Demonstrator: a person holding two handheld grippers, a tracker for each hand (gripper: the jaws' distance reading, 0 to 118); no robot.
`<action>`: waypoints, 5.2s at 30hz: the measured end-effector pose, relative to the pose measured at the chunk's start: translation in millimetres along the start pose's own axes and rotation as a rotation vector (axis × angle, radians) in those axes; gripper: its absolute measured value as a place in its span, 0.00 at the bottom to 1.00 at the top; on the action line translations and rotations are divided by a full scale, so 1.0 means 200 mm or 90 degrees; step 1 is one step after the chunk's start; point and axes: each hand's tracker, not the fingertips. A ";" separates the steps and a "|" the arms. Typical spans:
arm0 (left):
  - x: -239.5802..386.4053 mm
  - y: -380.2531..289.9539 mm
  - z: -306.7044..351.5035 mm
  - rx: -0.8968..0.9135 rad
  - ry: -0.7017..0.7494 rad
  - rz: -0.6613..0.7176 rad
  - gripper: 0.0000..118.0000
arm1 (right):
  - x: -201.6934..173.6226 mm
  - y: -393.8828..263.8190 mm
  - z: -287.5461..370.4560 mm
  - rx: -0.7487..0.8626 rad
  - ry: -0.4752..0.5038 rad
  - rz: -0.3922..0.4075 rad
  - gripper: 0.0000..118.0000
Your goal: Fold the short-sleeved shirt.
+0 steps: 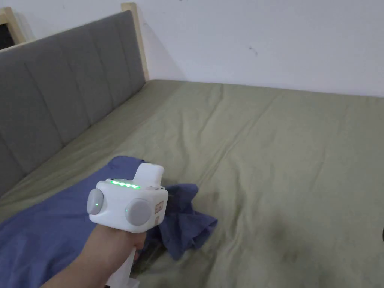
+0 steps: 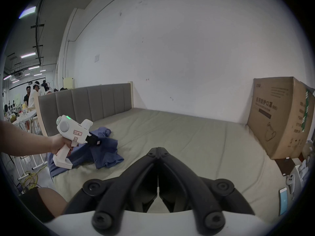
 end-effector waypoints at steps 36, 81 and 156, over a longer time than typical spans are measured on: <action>1.45 -0.09 0.96 0.175 -0.314 -0.126 0.36 | 0.68 -0.04 1.16 0.039 -0.267 -0.047 0.00; 0.48 -0.40 0.18 0.006 -0.083 -0.024 0.02 | 0.70 -0.44 0.53 -0.213 -0.254 -0.087 0.00; 0.41 1.24 0.33 0.338 0.039 0.021 0.02 | 1.84 0.77 -0.22 0.082 -0.368 -0.100 0.04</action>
